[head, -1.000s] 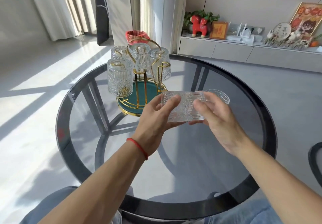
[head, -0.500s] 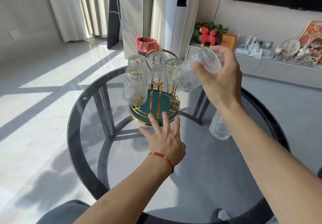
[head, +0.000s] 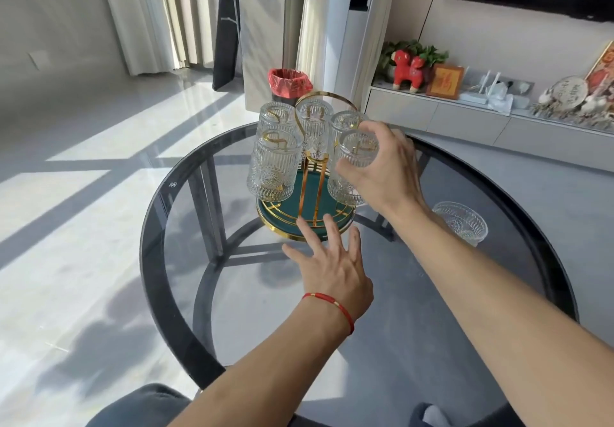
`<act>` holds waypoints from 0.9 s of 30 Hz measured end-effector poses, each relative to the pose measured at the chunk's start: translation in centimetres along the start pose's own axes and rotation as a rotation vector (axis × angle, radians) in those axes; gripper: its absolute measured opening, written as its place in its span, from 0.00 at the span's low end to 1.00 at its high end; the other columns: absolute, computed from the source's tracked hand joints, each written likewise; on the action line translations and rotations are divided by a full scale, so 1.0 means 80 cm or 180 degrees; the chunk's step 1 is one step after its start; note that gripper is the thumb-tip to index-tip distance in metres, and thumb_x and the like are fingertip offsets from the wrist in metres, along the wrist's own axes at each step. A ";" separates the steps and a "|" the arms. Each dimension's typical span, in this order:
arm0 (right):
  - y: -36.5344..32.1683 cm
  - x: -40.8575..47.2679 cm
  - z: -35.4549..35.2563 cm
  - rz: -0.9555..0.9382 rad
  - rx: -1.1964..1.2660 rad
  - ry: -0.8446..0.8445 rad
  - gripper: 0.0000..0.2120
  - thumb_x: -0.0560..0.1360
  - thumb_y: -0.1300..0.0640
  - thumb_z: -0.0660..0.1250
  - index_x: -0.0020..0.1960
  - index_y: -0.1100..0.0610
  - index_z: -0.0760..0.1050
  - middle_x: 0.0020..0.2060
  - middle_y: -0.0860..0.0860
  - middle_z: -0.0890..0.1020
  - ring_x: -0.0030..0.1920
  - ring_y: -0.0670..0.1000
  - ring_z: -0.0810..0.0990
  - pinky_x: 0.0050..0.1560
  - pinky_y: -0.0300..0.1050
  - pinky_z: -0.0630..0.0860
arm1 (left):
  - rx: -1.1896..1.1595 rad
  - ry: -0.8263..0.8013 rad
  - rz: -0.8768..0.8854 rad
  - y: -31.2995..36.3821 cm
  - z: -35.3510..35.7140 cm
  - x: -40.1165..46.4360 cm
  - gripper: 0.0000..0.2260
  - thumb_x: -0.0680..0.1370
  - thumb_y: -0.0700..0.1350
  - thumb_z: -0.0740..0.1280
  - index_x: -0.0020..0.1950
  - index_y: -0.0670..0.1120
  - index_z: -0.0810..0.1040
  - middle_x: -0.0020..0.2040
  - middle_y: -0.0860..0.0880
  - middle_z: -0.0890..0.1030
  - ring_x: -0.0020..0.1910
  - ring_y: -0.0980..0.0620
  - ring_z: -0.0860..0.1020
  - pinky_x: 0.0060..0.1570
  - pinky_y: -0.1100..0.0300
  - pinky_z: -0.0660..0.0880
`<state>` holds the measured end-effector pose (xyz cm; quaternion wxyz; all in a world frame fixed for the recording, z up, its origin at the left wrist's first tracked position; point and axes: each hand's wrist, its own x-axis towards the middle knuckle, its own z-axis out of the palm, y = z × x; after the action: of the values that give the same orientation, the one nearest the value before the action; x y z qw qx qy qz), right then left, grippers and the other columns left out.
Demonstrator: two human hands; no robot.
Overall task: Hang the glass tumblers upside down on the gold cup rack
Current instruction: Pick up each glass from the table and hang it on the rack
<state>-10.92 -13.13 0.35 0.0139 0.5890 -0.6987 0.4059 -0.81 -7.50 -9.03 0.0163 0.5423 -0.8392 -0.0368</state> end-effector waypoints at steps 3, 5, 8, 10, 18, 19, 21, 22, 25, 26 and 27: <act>0.008 -0.003 0.006 0.0024 -0.0036 -0.0039 0.33 0.70 0.45 0.76 0.73 0.53 0.74 0.63 0.57 0.78 0.67 0.58 0.72 0.57 0.39 0.62 | 0.0033 -0.0055 0.0013 0.001 0.000 0.000 0.33 0.80 0.55 0.59 0.82 0.52 0.49 0.83 0.38 0.44 0.76 0.20 0.40 0.66 0.19 0.56; 0.010 -0.004 0.006 -0.0019 -0.0068 -0.0070 0.33 0.72 0.45 0.75 0.74 0.53 0.74 0.63 0.57 0.77 0.66 0.59 0.72 0.59 0.41 0.63 | 0.0047 -0.0071 0.0022 0.001 0.000 0.000 0.32 0.81 0.55 0.58 0.82 0.52 0.50 0.83 0.37 0.44 0.76 0.20 0.40 0.66 0.19 0.56; 0.012 -0.010 0.001 -0.0079 -0.0111 -0.0164 0.37 0.74 0.44 0.74 0.79 0.53 0.67 0.65 0.57 0.75 0.68 0.58 0.71 0.63 0.45 0.67 | 0.0018 -0.0084 0.0012 0.003 0.000 -0.001 0.32 0.81 0.55 0.59 0.82 0.52 0.51 0.83 0.37 0.44 0.76 0.20 0.39 0.67 0.20 0.55; 0.017 -0.019 -0.008 -0.0105 -0.0002 -0.0127 0.38 0.74 0.45 0.73 0.78 0.55 0.64 0.66 0.58 0.74 0.67 0.57 0.72 0.64 0.50 0.70 | -0.0001 -0.0099 0.0002 0.003 -0.002 -0.002 0.31 0.80 0.55 0.59 0.82 0.51 0.53 0.83 0.37 0.44 0.76 0.19 0.39 0.69 0.20 0.54; 0.089 -0.101 -0.059 -0.1363 -0.0740 0.0356 0.13 0.72 0.59 0.69 0.56 0.62 0.80 0.51 0.56 0.81 0.50 0.59 0.80 0.52 0.53 0.75 | -0.0107 -0.0154 0.0218 0.008 -0.030 -0.011 0.22 0.79 0.52 0.62 0.71 0.46 0.68 0.79 0.35 0.58 0.78 0.27 0.52 0.71 0.33 0.64; 0.100 -0.106 -0.066 -0.1485 -0.0910 0.0418 0.13 0.72 0.59 0.69 0.54 0.61 0.80 0.51 0.56 0.82 0.51 0.60 0.80 0.53 0.54 0.74 | -0.0239 -0.0035 0.0327 0.010 -0.033 -0.013 0.20 0.78 0.51 0.63 0.68 0.46 0.71 0.76 0.36 0.64 0.76 0.30 0.57 0.68 0.38 0.68; 0.118 -0.107 -0.077 -0.1114 -0.0880 0.0634 0.17 0.70 0.57 0.69 0.58 0.61 0.79 0.55 0.58 0.80 0.56 0.61 0.78 0.57 0.55 0.72 | -0.0763 0.0166 0.0523 0.012 -0.039 -0.015 0.19 0.78 0.51 0.65 0.67 0.46 0.75 0.70 0.41 0.72 0.71 0.37 0.66 0.61 0.45 0.73; 0.126 -0.107 -0.081 -0.0760 -0.0713 0.0747 0.21 0.70 0.55 0.70 0.61 0.61 0.77 0.58 0.58 0.78 0.59 0.60 0.76 0.60 0.56 0.72 | -0.1093 0.0222 0.0589 0.012 -0.041 -0.015 0.19 0.78 0.51 0.66 0.67 0.47 0.76 0.68 0.43 0.75 0.69 0.39 0.68 0.59 0.46 0.74; 0.145 -0.120 -0.082 0.0568 0.0273 0.0604 0.36 0.70 0.51 0.74 0.73 0.61 0.66 0.65 0.57 0.71 0.67 0.56 0.70 0.68 0.43 0.68 | -0.1809 0.0291 0.0622 0.009 -0.046 -0.016 0.17 0.78 0.48 0.68 0.66 0.48 0.79 0.65 0.44 0.79 0.66 0.42 0.72 0.61 0.48 0.74; 0.152 -0.126 -0.078 0.0966 0.0572 0.0393 0.41 0.71 0.49 0.76 0.76 0.59 0.61 0.67 0.54 0.69 0.67 0.53 0.70 0.64 0.32 0.66 | -0.1892 0.0289 0.0610 0.008 -0.047 -0.017 0.17 0.78 0.48 0.68 0.66 0.48 0.79 0.64 0.44 0.80 0.65 0.42 0.73 0.61 0.48 0.74; 0.161 -0.132 -0.073 0.1248 0.0757 0.0183 0.44 0.71 0.49 0.78 0.78 0.56 0.58 0.67 0.50 0.69 0.66 0.50 0.70 0.57 0.22 0.64 | -0.1895 0.0268 0.0609 0.008 -0.048 -0.018 0.17 0.78 0.48 0.68 0.66 0.48 0.78 0.64 0.44 0.80 0.65 0.42 0.74 0.61 0.47 0.75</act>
<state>-21.15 -1.45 -8.06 -0.1148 0.4276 -0.7463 0.4969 -0.55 -6.10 -5.14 0.2124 0.4333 -0.8374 -0.2567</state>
